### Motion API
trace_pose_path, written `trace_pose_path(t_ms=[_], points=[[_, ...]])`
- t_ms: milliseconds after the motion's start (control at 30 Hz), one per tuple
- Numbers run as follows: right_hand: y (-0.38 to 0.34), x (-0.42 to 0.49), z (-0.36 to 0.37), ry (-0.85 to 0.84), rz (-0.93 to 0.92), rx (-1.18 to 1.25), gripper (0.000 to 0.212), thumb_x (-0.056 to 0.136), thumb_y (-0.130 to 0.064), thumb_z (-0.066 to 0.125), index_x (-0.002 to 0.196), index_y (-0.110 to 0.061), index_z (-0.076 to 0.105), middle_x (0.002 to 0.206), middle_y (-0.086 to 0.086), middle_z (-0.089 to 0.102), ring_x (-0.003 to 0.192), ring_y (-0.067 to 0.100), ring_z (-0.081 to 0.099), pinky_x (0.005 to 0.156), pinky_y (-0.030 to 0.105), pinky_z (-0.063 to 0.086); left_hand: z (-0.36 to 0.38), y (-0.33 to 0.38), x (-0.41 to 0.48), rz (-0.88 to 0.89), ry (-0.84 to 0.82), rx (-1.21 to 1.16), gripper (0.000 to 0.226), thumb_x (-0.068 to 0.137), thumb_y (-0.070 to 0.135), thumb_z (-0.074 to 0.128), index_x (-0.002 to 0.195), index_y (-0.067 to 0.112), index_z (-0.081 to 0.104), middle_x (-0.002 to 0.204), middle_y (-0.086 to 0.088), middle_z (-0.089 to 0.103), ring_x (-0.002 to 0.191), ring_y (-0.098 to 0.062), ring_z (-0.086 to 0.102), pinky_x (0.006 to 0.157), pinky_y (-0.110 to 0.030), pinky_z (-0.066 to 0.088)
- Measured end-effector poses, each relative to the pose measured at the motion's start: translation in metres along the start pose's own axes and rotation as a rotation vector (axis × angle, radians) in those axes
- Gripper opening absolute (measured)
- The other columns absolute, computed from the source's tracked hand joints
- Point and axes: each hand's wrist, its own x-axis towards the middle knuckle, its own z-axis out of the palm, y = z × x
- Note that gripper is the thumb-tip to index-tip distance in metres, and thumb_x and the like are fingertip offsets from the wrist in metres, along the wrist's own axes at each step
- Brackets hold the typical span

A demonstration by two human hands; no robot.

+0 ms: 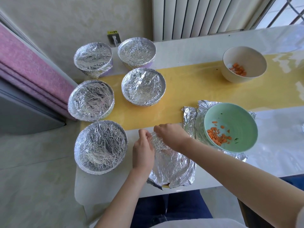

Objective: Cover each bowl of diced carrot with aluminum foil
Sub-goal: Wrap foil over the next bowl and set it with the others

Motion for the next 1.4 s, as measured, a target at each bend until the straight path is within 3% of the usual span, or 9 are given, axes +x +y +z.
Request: trace_pose_path(t_ms=[200,300,433,700,867,1033,1133,1267,1400], points=[[0.009,-0.004,0.008,0.051,-0.027,0.168,0.026,0.095,-0.004,0.04,0.117,-0.01,0.051,0.11,0.008,0.061,0.084,0.027,0.058,0.056,0.033,0.034,-0.002,0.002,-0.005,0.022,0.002,0.013,0.012,0.093,0.003,0.049,0.106,0.002,0.049,0.098,-0.014,0.068,0.085,-0.031,0.066,0.06,-0.033,0.051],[0.015,-0.01,0.012,0.103,0.032,0.292,0.035,0.097,-0.005,0.038,0.131,-0.012,0.047,0.121,0.006,0.058,0.1,0.025,0.059,0.077,0.032,0.044,-0.004,-0.001,-0.01,-0.02,0.034,0.034,0.015,0.095,0.006,0.047,0.11,0.005,0.05,0.107,-0.011,0.067,0.09,-0.029,0.065,0.063,-0.035,0.049],[0.023,-0.015,0.017,0.177,0.085,0.344,0.038,0.094,0.002,0.041,0.126,-0.014,0.054,0.111,0.007,0.065,0.087,0.027,0.063,0.07,0.034,0.05,-0.003,-0.003,-0.008,-0.07,0.0,-0.006,0.025,0.099,0.019,0.041,0.121,0.014,0.051,0.119,0.0,0.062,0.103,-0.018,0.059,0.076,-0.022,0.041],[0.024,-0.014,0.019,0.216,0.087,0.36,0.039,0.089,0.011,0.043,0.117,-0.009,0.063,0.089,0.008,0.07,0.071,0.021,0.064,0.063,0.022,0.044,0.001,-0.002,0.003,-0.072,0.012,-0.049,0.021,0.097,0.01,0.046,0.104,0.006,0.065,0.084,-0.011,0.069,0.064,-0.017,0.051,0.055,-0.016,0.028],[0.019,-0.012,0.007,0.079,0.112,0.203,0.039,0.086,0.01,0.037,0.116,-0.008,0.055,0.094,0.009,0.065,0.068,0.023,0.055,0.062,0.034,0.049,0.001,0.0,-0.002,-0.065,0.03,-0.02,0.021,0.097,0.012,0.045,0.104,0.009,0.065,0.084,-0.008,0.069,0.07,-0.025,0.061,0.056,-0.024,0.033],[0.008,-0.014,0.009,0.096,-0.023,0.178,0.032,0.1,-0.011,0.037,0.129,-0.011,0.049,0.114,0.006,0.061,0.093,0.024,0.061,0.069,0.03,0.043,0.001,0.001,-0.01,-0.051,0.01,-0.009,0.023,0.097,0.013,0.045,0.113,0.009,0.061,0.093,-0.008,0.07,0.081,-0.025,0.065,0.066,-0.034,0.05],[0.007,-0.01,0.011,0.087,0.03,0.133,0.025,0.096,-0.006,0.041,0.114,-0.012,0.057,0.097,0.006,0.066,0.073,0.023,0.058,0.057,0.026,0.036,0.002,0.001,-0.012,-0.075,0.014,-0.023,0.021,0.097,0.013,0.046,0.114,0.008,0.055,0.098,-0.009,0.069,0.086,-0.025,0.066,0.069,-0.037,0.053],[0.005,-0.009,0.004,0.034,0.045,0.099,0.021,0.095,-0.005,0.039,0.106,-0.01,0.056,0.084,0.006,0.06,0.063,0.022,0.046,0.057,0.027,0.036,0.002,0.001,-0.013,-0.075,-0.017,-0.007,0.016,0.098,0.014,0.044,0.11,0.008,0.052,0.092,-0.009,0.068,0.08,-0.026,0.065,0.064,-0.04,0.052],[0.009,-0.012,0.002,0.01,0.001,0.161,0.026,0.102,-0.017,0.032,0.112,-0.008,0.054,0.093,0.008,0.064,0.071,0.026,0.057,0.062,0.034,0.045,0.001,-0.003,-0.014,-0.074,-0.021,0.01,0.02,0.098,0.017,0.044,0.117,0.012,0.047,0.081,-0.008,0.065,0.061,-0.022,0.056,0.049,-0.029,0.039]])
